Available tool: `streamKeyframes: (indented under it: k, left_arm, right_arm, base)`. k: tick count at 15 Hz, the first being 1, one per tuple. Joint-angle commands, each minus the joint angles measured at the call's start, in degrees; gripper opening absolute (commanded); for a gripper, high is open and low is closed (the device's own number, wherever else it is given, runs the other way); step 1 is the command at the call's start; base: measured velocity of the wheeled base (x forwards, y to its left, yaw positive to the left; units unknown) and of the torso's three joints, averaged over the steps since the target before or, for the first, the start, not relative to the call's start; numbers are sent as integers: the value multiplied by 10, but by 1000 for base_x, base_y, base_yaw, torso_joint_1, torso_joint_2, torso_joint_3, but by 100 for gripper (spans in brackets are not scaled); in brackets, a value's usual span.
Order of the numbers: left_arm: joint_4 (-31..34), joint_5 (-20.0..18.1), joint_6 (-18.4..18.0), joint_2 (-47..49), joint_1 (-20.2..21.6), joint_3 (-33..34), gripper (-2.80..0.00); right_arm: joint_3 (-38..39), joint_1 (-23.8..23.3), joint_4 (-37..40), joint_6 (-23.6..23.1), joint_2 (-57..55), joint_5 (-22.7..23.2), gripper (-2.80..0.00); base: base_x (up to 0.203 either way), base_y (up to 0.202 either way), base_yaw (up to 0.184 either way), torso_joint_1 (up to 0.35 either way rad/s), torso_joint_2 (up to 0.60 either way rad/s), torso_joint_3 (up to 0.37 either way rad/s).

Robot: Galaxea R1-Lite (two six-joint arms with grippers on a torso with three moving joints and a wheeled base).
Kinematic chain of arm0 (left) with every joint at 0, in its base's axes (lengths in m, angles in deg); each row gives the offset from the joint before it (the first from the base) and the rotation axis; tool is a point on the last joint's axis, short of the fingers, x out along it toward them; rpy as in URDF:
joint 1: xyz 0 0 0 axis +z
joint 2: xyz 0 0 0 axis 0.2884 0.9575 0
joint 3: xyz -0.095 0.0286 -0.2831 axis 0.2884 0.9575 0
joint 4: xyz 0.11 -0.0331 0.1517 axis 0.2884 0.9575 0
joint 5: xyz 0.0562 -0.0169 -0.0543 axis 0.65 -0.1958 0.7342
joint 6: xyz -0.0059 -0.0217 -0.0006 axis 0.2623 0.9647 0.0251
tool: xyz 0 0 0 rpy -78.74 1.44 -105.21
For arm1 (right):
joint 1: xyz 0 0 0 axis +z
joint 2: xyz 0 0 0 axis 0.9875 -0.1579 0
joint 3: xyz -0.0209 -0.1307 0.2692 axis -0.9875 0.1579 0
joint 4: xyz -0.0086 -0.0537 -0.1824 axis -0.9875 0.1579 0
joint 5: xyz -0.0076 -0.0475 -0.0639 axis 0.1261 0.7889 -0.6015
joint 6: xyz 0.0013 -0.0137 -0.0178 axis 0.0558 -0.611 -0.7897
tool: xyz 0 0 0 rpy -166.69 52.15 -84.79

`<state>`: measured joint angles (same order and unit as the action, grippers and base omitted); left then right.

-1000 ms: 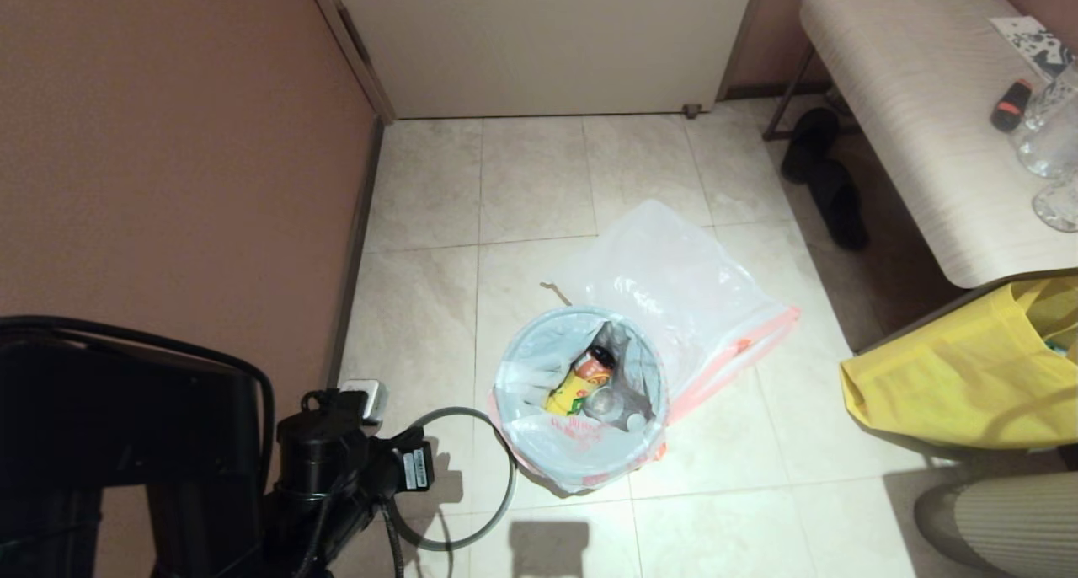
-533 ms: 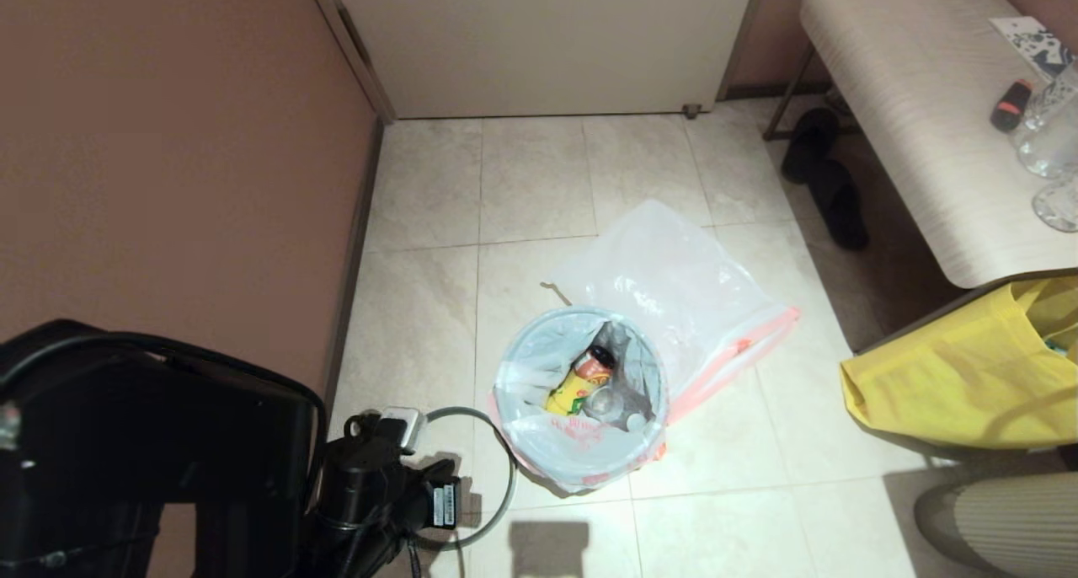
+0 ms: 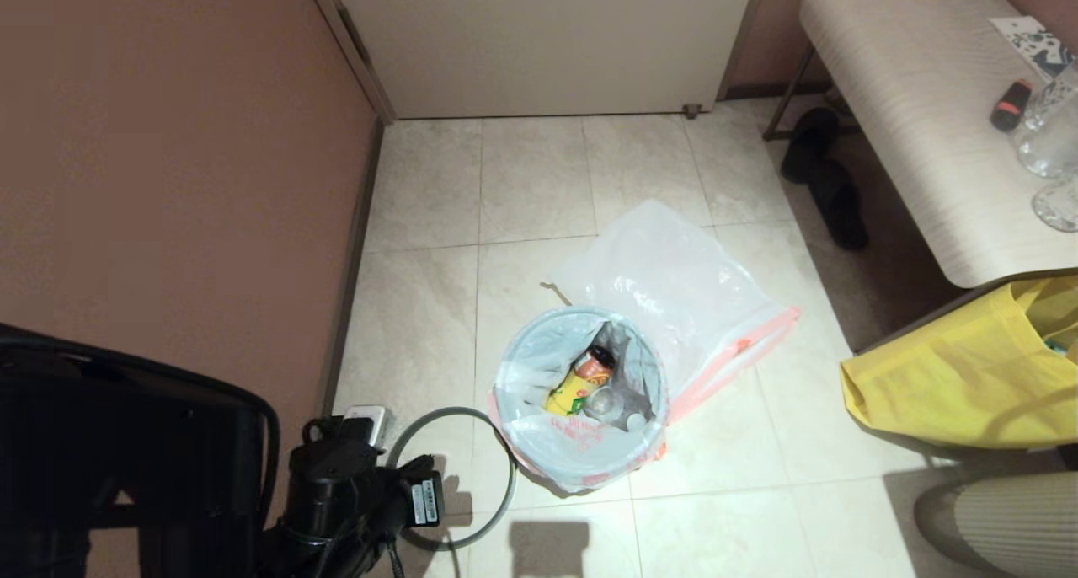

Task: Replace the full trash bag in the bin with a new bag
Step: Place the trash bag on the floor

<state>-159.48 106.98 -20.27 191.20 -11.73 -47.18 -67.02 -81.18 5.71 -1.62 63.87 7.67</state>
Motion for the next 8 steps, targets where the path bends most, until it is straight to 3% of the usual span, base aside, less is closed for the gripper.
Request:
streamKeyframes:
  k: [1,4,6,8]
  left_arm:
    - [-26,3,1,-63,-13,15,-280]
    - [-26,25,-23,-165,-60,24,-280]
    - [-23,35,-74,-233,-73,20,-280]
    - [-22,60,-130,-283,-56,21,-280]
  right_arm:
    - [0,0,0,1,0,-1,-280]
    - [0,0,0,1,0,0,-280]
    - [0,0,0,3,0,-1,-280]
    - [0,0,0,3,0,-1,-280]
  base:
    - [0,0,0,0,0,0]
    - [0,0,0,0,0,0]
    - [0,0,0,0,0,0]
    - [0,0,0,0,0,0]
